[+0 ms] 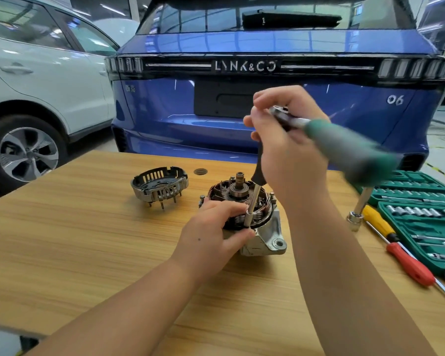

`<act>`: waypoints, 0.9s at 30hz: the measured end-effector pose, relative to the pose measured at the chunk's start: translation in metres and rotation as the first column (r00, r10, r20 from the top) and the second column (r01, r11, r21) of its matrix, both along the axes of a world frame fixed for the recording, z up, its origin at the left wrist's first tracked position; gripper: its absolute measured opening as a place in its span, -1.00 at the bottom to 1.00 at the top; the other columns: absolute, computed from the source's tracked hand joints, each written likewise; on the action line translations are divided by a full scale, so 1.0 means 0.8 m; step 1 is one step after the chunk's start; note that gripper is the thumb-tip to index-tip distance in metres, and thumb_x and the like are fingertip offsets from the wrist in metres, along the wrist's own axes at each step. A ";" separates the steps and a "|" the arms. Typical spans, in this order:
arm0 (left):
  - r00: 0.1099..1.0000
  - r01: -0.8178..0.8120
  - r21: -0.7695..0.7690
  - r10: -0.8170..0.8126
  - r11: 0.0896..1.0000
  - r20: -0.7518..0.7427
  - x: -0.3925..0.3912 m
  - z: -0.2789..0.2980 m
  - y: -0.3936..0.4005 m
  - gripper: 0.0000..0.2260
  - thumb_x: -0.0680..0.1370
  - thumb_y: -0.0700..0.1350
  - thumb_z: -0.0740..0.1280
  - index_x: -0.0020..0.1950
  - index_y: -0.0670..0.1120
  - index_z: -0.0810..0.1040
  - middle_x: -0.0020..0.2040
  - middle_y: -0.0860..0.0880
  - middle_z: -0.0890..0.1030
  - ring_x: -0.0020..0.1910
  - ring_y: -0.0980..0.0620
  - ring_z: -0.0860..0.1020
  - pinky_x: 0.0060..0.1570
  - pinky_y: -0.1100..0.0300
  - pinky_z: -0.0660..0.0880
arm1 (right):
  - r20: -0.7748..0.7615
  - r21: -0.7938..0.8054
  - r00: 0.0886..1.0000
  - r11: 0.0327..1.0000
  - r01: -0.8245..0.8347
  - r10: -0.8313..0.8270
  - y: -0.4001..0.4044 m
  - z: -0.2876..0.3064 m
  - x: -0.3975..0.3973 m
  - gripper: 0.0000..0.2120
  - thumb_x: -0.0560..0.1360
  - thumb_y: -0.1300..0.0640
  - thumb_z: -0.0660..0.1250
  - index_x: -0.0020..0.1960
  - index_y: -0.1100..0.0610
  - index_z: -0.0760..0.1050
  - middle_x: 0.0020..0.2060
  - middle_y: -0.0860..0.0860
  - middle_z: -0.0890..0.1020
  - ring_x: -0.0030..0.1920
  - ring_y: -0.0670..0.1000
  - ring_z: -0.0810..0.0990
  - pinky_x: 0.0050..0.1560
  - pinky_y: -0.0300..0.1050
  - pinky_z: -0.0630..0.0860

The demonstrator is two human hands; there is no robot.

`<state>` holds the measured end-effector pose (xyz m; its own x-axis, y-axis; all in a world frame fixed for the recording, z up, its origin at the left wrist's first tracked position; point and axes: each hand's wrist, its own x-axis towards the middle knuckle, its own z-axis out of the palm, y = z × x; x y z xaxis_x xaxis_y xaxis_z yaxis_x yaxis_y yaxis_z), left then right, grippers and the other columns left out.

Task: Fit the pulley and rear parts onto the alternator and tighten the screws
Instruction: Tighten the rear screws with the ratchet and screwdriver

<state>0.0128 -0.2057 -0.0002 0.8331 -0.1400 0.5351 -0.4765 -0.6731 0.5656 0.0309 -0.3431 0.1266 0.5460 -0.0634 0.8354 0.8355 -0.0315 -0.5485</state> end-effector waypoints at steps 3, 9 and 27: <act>1.000 0.003 -0.009 -0.003 1.000 -0.006 -0.001 0.000 0.000 -0.63 0.47 0.05 0.51 0.26 0.13 0.58 0.07 0.25 0.54 0.12 0.29 0.48 0.08 0.51 0.37 | -0.020 -0.229 0.999 0.972 -0.046 0.042 -0.003 -0.001 0.007 -0.71 0.46 0.35 0.20 -0.05 -0.01 0.51 -0.16 0.01 0.52 -0.16 0.06 0.50 -0.13 -0.04 0.42; 1.000 0.004 -0.006 -0.004 1.000 -0.001 -0.002 0.001 -0.001 -0.62 0.47 0.04 0.51 0.26 0.12 0.58 0.07 0.25 0.55 0.13 0.31 0.46 0.07 0.54 0.35 | -0.206 -0.041 0.914 0.930 -0.365 0.350 -0.010 0.005 -0.003 -0.84 0.60 0.05 0.23 0.00 0.03 0.59 -0.29 -0.11 0.56 -0.29 -0.03 0.52 -0.20 -0.08 0.50; 1.000 0.005 -0.029 -0.005 1.000 0.010 -0.002 0.000 -0.002 -0.62 0.47 0.01 0.52 0.28 0.08 0.59 0.11 0.15 0.61 0.17 0.25 0.49 0.15 0.43 0.41 | -0.205 0.354 0.908 0.893 -0.279 0.365 -0.001 0.006 -0.005 -0.78 0.45 0.30 0.44 -0.22 0.05 0.48 -0.11 0.02 0.63 -0.07 0.11 0.63 0.04 0.08 0.56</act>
<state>0.0114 -0.2076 -0.0001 0.8272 -0.1287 0.5470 -0.4854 -0.6541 0.5802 0.0271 -0.3441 0.1315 0.7742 -0.0784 0.6281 0.5966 0.4217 -0.6828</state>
